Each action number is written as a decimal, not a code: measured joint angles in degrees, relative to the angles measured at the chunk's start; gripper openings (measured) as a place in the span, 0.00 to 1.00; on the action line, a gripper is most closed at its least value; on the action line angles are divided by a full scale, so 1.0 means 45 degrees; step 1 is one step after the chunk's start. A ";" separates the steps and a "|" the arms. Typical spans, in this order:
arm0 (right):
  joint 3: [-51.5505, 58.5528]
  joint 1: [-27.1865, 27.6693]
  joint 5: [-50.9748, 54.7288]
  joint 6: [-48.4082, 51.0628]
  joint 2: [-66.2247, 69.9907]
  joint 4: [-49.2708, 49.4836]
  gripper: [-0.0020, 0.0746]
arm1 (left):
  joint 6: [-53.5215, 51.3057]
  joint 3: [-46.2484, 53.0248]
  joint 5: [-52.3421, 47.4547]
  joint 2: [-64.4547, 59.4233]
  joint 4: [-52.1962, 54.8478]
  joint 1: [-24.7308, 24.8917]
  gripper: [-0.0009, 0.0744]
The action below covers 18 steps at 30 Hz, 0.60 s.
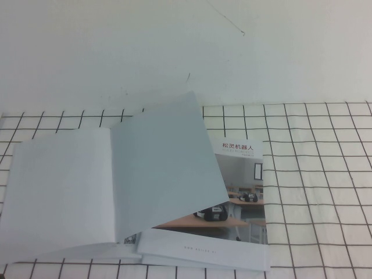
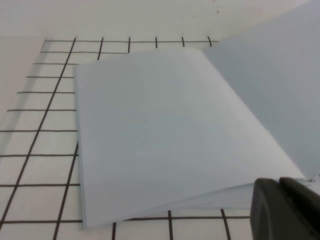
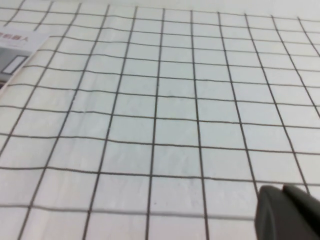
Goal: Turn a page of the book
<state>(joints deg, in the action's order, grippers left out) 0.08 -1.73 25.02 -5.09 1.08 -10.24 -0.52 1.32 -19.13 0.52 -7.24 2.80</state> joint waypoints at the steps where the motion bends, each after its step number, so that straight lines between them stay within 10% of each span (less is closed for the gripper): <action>1: 0.0168 0.0000 0.0025 -0.0577 -0.0203 -0.0434 0.03 | 0.0000 0.0000 0.0000 0.0000 0.0000 0.0000 0.01; 18: 0.0331 0.0000 -0.0555 -0.0736 -0.0396 -0.2051 0.03 | 0.0000 0.0000 0.0000 0.0000 0.0000 0.0000 0.01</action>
<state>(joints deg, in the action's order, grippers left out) 1.57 -1.73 22.52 -8.41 -0.70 -19.47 -0.52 1.32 -19.13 0.52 -7.24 2.80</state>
